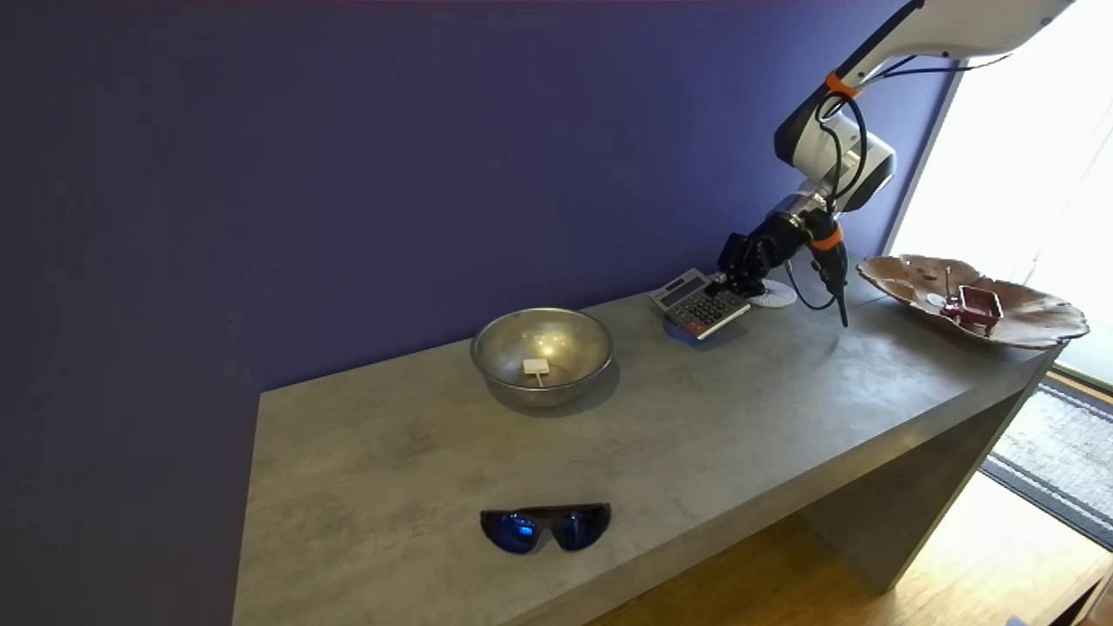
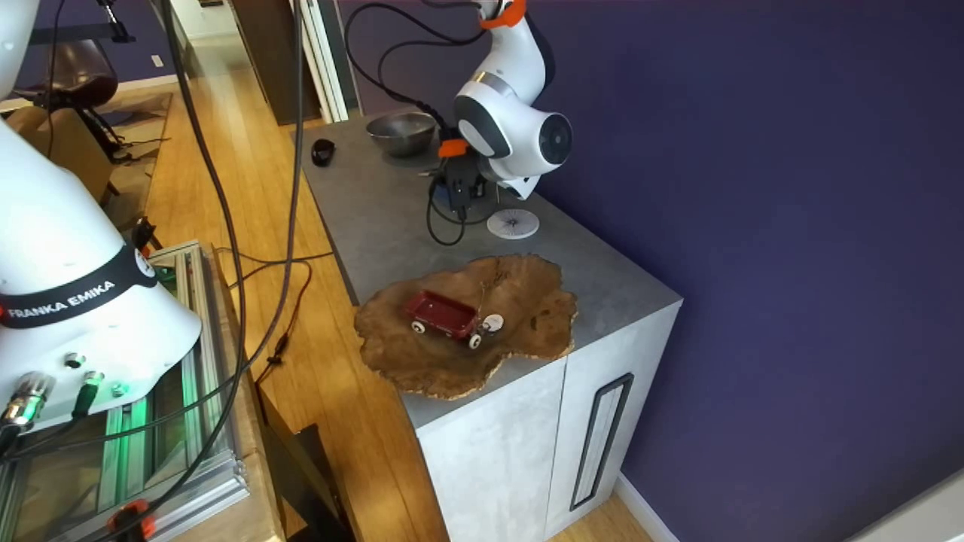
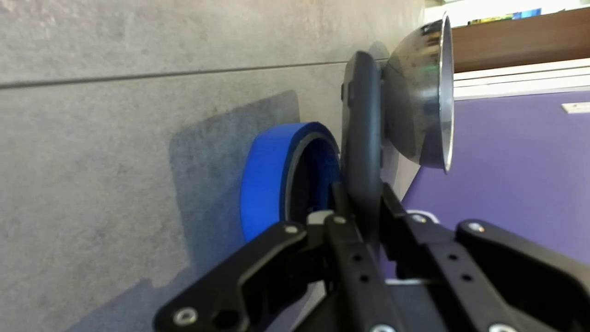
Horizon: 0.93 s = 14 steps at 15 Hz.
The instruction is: Put the calculator on the blue tape
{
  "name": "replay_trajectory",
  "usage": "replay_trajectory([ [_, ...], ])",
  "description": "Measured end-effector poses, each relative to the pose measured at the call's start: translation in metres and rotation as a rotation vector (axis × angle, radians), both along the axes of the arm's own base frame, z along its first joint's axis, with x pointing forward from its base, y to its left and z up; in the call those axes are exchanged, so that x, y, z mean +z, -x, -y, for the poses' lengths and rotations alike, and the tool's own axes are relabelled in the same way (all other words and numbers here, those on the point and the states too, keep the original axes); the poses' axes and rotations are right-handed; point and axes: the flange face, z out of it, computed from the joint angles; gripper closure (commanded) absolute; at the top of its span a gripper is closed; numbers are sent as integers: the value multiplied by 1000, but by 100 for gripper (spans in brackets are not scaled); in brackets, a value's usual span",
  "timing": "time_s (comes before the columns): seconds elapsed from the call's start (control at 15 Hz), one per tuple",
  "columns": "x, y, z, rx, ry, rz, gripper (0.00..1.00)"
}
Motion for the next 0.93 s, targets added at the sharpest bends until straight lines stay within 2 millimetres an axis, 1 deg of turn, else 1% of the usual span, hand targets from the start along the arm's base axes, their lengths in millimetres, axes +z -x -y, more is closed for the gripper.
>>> replay_trajectory([
  [0.07,0,0,0,0,0,0,93],
  [0.13,0,0,0,0,0,0,56],
  [0.2,0,-1,-1,0,0,0,55],
  [0.4,-1,-2,0,-8,12,-3,36],
  [0.6,-2,-5,2,-27,48,4,14],
  [0.73,2,-8,3,-35,62,16,2],
  [0.8,6,-10,4,-41,76,27,0],
  [0.93,16,-15,5,-62,125,54,0],
])
